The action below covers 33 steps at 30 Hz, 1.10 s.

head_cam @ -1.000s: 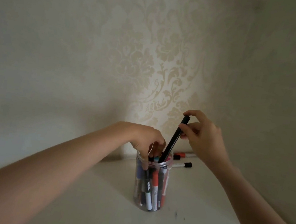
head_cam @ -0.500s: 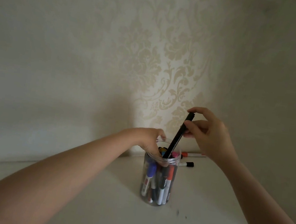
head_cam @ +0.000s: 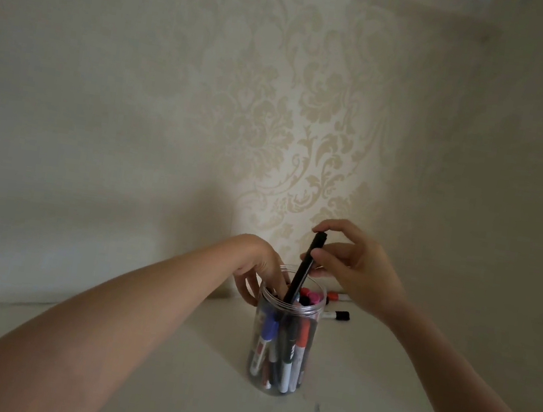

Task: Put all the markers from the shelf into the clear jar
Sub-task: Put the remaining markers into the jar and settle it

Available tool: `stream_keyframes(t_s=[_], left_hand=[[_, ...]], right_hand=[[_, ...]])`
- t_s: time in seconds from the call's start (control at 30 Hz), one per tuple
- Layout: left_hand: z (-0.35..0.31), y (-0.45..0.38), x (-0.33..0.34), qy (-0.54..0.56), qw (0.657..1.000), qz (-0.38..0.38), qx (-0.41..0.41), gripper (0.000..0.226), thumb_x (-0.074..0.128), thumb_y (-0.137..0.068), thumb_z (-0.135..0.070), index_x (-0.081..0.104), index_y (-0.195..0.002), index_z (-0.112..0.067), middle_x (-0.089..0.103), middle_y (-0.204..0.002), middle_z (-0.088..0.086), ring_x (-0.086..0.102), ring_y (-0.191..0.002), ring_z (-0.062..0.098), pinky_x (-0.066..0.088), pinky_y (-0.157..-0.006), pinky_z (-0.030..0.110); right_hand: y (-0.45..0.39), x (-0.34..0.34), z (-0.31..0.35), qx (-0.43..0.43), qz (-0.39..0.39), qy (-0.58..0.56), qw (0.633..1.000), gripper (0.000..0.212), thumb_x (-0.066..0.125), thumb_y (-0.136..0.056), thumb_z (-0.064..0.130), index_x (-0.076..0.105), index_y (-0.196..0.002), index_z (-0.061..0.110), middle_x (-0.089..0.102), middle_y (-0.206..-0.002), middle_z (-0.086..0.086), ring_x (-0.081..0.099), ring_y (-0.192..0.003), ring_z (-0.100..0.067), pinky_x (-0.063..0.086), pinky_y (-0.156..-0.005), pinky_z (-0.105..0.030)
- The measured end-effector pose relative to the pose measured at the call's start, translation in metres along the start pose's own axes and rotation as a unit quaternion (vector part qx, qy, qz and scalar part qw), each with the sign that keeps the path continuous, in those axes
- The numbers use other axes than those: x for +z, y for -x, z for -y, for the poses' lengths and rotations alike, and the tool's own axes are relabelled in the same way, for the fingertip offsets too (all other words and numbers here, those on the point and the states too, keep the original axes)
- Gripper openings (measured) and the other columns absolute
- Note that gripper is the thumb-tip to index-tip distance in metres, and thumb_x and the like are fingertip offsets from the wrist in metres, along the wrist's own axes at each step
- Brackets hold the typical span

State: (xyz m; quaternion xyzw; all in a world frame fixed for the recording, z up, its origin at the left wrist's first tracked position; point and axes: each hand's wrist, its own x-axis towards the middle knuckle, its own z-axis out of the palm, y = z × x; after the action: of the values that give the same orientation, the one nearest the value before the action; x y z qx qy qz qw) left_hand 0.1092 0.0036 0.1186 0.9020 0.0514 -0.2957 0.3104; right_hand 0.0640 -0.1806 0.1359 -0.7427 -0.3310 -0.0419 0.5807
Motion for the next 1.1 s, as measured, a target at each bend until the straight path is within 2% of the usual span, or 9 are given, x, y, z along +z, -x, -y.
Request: stream_keyframes(t_s=[0.27,0.37,0.43,0.53,0.67,0.73,0.83,0.97,1.1], left_hand=[[0.014,0.017,-0.01,0.128,0.989,0.015,0.071,0.033,0.074,-0.085,-0.029,0.066,-0.116,-0.024,0.064,-0.123,0.002,0.058,-0.122,0.024,0.049,-0.102,0.046],[0.023,0.028,-0.007,0.188,0.963,-0.056,0.183,0.034,0.065,-0.091,-0.038,0.062,-0.123,-0.026,0.065,-0.124,-0.003,0.06,-0.12,0.017,0.049,-0.103,0.039],[0.035,0.033,0.002,0.196,0.947,-0.075,0.244,0.036,0.063,-0.092,-0.039,0.06,-0.126,-0.029,0.062,-0.131,-0.005,0.056,-0.125,0.014,0.046,-0.106,0.037],[0.055,0.035,0.021,0.142,0.94,-0.104,0.293,0.04,0.069,-0.084,-0.046,0.059,-0.123,-0.041,0.062,-0.131,-0.012,0.054,-0.126,0.005,0.042,-0.111,0.037],[0.063,0.032,0.033,0.136,0.925,-0.15,0.323,0.046,0.074,-0.071,-0.055,0.062,-0.114,-0.048,0.064,-0.127,-0.015,0.053,-0.127,0.004,0.041,-0.111,0.044],[0.06,0.036,0.035,0.138,0.915,-0.172,0.338,0.041,0.077,-0.068,-0.051,0.063,-0.107,-0.054,0.059,-0.133,-0.016,0.05,-0.13,0.002,0.043,-0.11,0.041],[0.055,0.044,0.035,0.128,0.911,-0.181,0.349,0.038,0.079,-0.078,-0.031,0.065,-0.112,-0.042,0.057,-0.136,-0.015,0.048,-0.131,0.001,0.044,-0.11,0.037],[0.058,0.05,0.034,0.093,0.929,-0.144,0.327,0.045,0.075,-0.078,-0.037,0.064,-0.122,-0.033,0.059,-0.133,-0.02,0.047,-0.131,-0.001,0.036,-0.115,0.037],[0.06,0.057,0.033,0.067,0.935,-0.14,0.318,0.035,0.071,-0.086,-0.036,0.066,-0.12,-0.031,0.061,-0.127,-0.023,0.047,-0.13,0.0,0.031,-0.117,0.035]], right_hand=[[0.006,0.003,-0.004,0.001,0.085,0.267,0.96,0.028,0.076,-0.079,0.021,0.062,-0.087,0.044,0.073,-0.079,0.013,0.068,-0.07,0.005,0.053,-0.068,-0.015],[0.013,0.008,-0.015,0.001,0.074,0.309,0.948,0.02,0.065,-0.086,0.035,0.07,-0.105,0.04,0.071,-0.087,0.018,0.063,-0.078,0.006,0.046,-0.071,-0.013],[0.019,0.01,-0.022,-0.048,0.053,0.365,0.928,0.03,0.046,-0.092,0.048,0.068,-0.11,0.038,0.069,-0.096,0.02,0.059,-0.086,-0.001,0.048,-0.079,-0.025],[0.029,0.016,-0.028,-0.104,0.027,0.383,0.917,0.038,0.038,-0.095,0.051,0.071,-0.102,0.033,0.067,-0.097,0.018,0.055,-0.089,-0.004,0.045,-0.083,-0.032],[0.033,0.026,-0.02,-0.107,0.023,0.426,0.898,0.034,0.041,-0.095,0.043,0.069,-0.086,0.026,0.066,-0.079,0.013,0.054,-0.073,-0.005,0.046,-0.077,-0.029],[0.031,0.027,-0.008,-0.057,0.024,0.391,0.918,0.033,0.047,-0.093,0.041,0.073,-0.083,0.022,0.07,-0.076,0.008,0.058,-0.067,-0.005,0.047,-0.068,-0.018],[0.019,0.026,0.007,0.049,0.042,0.35,0.934,0.021,0.065,-0.085,0.039,0.077,-0.089,0.023,0.076,-0.086,0.008,0.061,-0.066,0.003,0.041,-0.06,-0.004],[0.001,0.028,0.015,0.15,0.062,0.372,0.914,0.03,0.072,-0.074,0.043,0.078,-0.083,0.015,0.077,-0.083,-0.006,0.07,-0.077,-0.016,0.055,-0.07,-0.028],[-0.001,0.027,0.019,0.173,0.093,0.399,0.896,0.036,0.072,-0.073,0.05,0.077,-0.089,0.019,0.075,-0.089,0.0,0.068,-0.084,-0.016,0.055,-0.078,-0.029]])
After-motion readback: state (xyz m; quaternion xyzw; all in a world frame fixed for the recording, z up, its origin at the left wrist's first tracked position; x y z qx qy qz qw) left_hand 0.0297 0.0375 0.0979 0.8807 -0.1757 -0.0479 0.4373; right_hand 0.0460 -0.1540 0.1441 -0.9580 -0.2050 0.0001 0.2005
